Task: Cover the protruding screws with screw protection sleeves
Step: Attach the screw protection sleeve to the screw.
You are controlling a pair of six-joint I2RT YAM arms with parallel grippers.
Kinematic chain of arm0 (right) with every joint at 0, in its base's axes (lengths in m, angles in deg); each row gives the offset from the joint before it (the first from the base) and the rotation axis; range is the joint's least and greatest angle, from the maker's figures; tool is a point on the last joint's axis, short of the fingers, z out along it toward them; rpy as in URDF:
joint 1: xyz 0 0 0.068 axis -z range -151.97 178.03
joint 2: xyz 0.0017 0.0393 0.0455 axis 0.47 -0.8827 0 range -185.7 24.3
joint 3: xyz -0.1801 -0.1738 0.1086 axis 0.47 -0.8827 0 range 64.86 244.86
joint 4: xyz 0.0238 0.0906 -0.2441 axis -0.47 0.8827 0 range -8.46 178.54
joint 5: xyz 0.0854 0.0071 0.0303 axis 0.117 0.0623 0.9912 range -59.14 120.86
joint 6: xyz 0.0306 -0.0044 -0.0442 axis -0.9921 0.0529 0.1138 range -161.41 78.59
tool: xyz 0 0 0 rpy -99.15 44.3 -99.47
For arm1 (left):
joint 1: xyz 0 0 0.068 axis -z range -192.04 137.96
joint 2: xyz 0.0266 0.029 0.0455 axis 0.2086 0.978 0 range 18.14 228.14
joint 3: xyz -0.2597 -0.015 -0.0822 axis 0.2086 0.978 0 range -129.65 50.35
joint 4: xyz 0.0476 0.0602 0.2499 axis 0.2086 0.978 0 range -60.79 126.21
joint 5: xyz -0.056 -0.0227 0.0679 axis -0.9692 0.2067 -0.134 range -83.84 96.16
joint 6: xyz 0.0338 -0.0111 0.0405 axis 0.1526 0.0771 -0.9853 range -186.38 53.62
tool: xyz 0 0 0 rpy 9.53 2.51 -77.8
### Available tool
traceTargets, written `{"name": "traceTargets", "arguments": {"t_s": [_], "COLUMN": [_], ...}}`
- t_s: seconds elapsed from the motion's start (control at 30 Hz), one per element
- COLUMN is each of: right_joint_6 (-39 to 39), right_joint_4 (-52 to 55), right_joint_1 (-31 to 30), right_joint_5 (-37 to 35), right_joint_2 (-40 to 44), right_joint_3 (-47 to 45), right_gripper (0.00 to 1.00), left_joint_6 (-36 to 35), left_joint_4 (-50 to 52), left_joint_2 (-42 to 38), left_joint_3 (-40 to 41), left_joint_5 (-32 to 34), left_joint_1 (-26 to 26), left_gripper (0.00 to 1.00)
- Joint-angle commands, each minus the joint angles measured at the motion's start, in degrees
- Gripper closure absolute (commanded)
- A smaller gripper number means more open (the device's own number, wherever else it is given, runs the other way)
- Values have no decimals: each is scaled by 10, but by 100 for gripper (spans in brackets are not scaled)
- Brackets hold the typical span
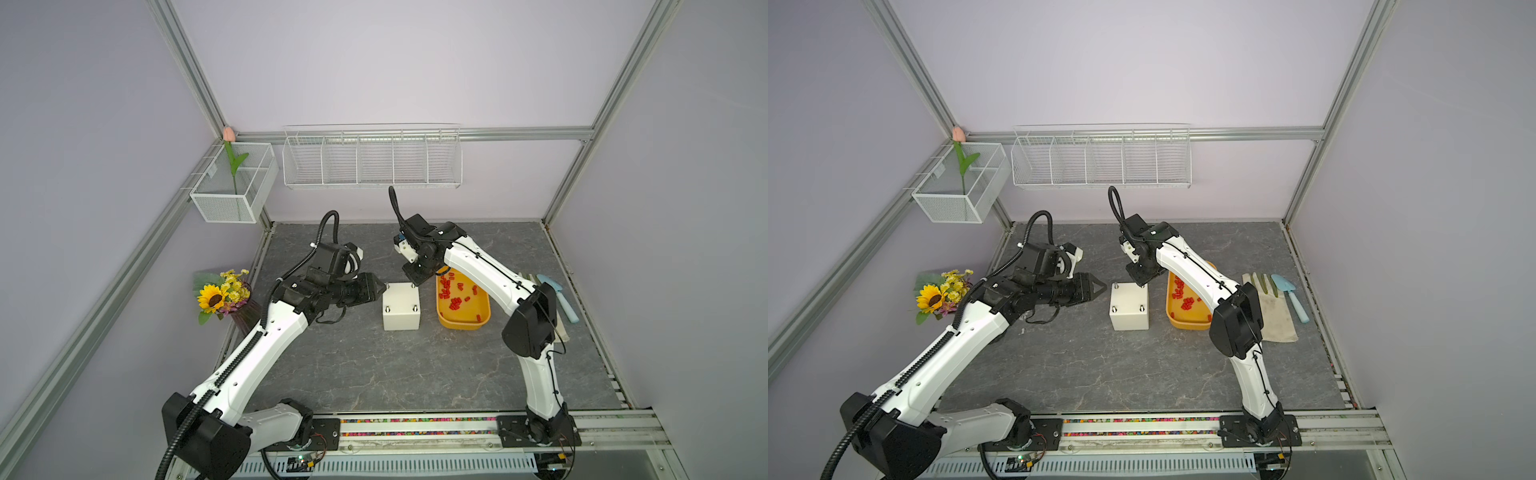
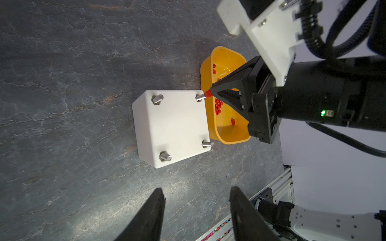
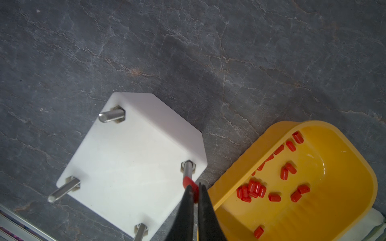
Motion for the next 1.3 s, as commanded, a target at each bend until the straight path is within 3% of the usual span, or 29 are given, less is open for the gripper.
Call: {"name": "traceTargets", "arguments": {"t_s": [0.0, 1.27], "right_joint_6": [7, 17], "right_joint_4": [-1, -3], "right_joint_1": [-3, -14], "right_joint_5": [-5, -5], "right_joint_2": [25, 4], "right_joint_3": [-1, -12], "right_gripper": [91, 89], "left_joint_6": [6, 8], "left_joint_4": [-4, -10], "left_joint_2": [-10, -11], "left_joint_3": [7, 15], "left_joint_5": [-5, -6], "left_joint_1": [-3, -3], "left_gripper": [47, 47]}}
